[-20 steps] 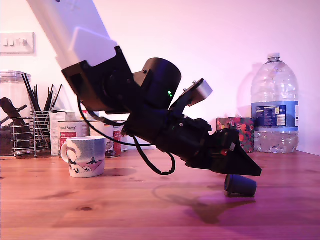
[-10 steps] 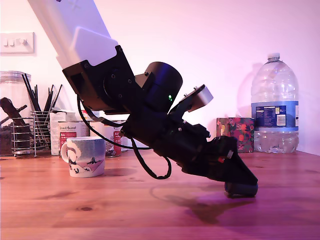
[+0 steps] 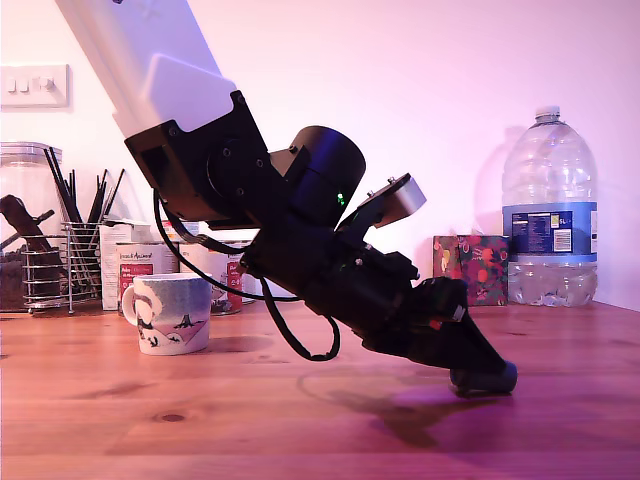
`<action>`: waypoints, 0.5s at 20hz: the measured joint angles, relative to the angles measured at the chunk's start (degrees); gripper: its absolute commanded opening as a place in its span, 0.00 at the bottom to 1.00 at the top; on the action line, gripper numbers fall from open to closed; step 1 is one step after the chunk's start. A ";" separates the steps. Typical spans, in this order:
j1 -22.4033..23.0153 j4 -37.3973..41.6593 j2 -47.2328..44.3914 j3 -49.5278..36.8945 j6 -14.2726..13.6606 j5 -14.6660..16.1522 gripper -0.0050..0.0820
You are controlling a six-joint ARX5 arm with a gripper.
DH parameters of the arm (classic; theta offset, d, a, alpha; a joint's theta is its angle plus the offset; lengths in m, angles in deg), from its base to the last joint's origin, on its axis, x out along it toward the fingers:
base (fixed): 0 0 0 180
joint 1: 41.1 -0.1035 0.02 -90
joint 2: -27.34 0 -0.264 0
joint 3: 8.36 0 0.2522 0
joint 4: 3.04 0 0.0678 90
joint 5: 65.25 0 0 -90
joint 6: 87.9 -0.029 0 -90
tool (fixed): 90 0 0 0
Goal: Pick up the coffee capsules from the table one by one and drop them inside the nearest coffee cup
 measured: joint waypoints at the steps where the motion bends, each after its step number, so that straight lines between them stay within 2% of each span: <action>1: 0.00 -0.02 0.00 0.00 0.00 -0.04 0.41; 7: 0.20 0.11 0.00 0.00 -1.46 -1.22 0.32; 10: 0.20 0.17 0.00 0.00 -2.10 -0.98 0.30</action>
